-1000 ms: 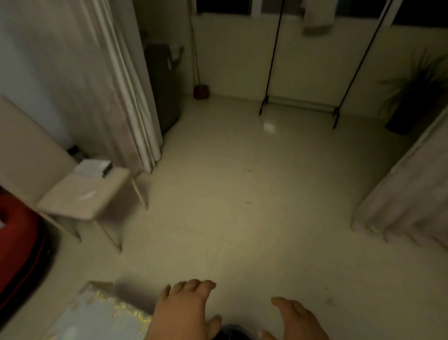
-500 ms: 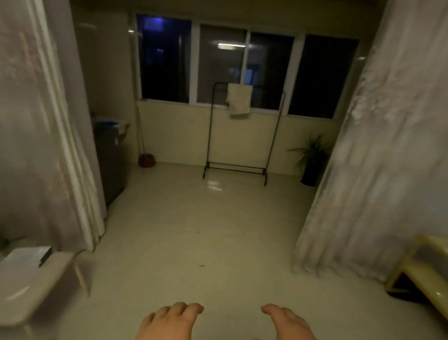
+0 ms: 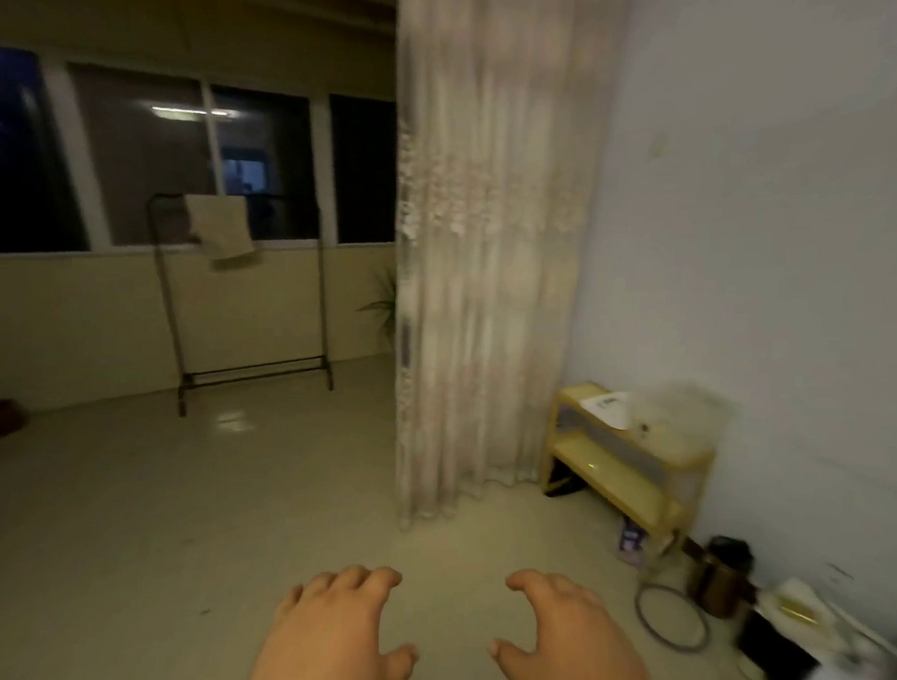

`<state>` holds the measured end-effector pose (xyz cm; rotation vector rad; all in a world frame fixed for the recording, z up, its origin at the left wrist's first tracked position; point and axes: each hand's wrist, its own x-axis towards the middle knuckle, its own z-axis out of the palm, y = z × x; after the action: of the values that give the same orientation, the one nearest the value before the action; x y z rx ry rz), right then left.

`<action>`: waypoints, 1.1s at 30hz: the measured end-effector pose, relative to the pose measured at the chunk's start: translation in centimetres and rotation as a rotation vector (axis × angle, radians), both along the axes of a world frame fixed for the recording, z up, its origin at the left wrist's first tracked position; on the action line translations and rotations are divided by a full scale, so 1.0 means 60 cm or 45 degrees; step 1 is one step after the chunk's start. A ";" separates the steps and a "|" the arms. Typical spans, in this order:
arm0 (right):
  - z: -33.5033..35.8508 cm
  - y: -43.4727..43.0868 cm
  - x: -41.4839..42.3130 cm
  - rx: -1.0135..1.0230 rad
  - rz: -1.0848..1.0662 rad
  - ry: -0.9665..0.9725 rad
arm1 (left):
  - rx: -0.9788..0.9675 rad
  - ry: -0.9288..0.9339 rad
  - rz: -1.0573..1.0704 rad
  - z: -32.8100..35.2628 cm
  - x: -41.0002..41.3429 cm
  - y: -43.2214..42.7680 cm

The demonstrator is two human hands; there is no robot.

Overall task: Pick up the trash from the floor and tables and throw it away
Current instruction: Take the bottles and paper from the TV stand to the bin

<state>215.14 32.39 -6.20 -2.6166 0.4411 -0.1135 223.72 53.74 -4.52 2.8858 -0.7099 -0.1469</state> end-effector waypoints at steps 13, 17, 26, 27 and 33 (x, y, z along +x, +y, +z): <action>-0.017 -0.443 -0.294 0.063 -0.413 0.104 | 0.035 -0.009 -0.552 -0.030 -0.162 -0.528; -0.029 -0.524 -0.358 0.099 -0.589 0.097 | 0.045 -0.006 -0.715 -0.029 -0.194 -0.646; -0.066 -0.657 -0.412 0.030 -0.970 0.119 | 0.063 0.083 -1.054 -0.063 -0.191 -0.879; -0.067 -0.672 -0.410 0.023 -1.014 0.123 | 0.061 0.086 -1.096 -0.067 -0.186 -0.905; -0.075 -0.750 -0.378 -0.002 -1.247 0.087 | 0.009 0.027 -1.355 -0.067 -0.142 -1.053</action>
<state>192.49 -12.60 -10.68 -2.1660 1.6888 -0.3333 215.17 -9.44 -8.52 2.1743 -2.1193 -0.2903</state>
